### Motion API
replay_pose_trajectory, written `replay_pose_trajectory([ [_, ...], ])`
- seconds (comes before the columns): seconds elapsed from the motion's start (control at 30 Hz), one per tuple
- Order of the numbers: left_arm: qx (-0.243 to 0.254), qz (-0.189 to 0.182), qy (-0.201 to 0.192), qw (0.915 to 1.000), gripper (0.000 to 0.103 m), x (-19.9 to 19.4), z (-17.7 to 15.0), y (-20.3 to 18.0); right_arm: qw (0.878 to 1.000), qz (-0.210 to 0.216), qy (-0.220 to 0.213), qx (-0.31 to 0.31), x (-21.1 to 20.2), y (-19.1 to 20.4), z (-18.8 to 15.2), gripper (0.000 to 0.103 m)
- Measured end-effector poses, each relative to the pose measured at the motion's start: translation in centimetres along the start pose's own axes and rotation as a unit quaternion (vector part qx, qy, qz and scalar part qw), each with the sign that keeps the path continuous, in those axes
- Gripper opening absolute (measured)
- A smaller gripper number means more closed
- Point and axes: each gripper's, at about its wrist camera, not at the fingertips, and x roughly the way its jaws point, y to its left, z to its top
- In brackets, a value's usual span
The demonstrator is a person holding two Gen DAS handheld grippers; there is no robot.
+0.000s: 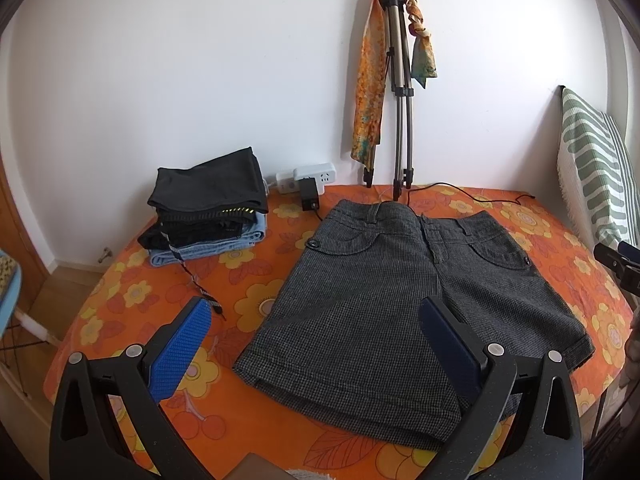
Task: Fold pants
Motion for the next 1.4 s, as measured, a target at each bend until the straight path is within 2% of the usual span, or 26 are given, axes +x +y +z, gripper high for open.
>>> replay_pose_trajectory([
  [0.7, 0.005, -0.003, -0.005, 1.0, 0.103, 0.0, 0.0, -0.3, 1.0, 0.001, -0.001, -0.001, 0.1, 0.0, -0.1, 0.103],
  [0.97, -0.008, -0.009, 0.003, 0.9999, 0.103, 0.4, -0.1, 0.1, 1.0, -0.003, 0.001, -0.003, 0.3, 0.4, -0.4, 0.103],
  [1.2, 0.008, -0.037, 0.016, 0.9992, 0.102, 1.0, -0.6, -1.1, 1.0, -0.005, 0.005, 0.002, 0.5, -0.2, -0.1, 0.103],
  [1.3, -0.007, -0.07, 0.041, 0.9967, 0.099, 1.7, -1.0, -1.4, 1.0, 0.003, 0.014, 0.011, 0.8, -1.0, 0.1, 0.103],
  [1.37, -0.006, -0.077, 0.052, 0.9957, 0.09, 2.1, -1.3, -1.8, 1.0, 0.003, 0.022, 0.017, 1.2, -1.6, 0.2, 0.103],
  [1.4, -0.003, -0.082, 0.058, 0.9949, 0.089, 2.3, -1.4, -2.1, 0.999, 0.002, 0.026, 0.02, 1.4, -2.0, 0.2, 0.103],
])
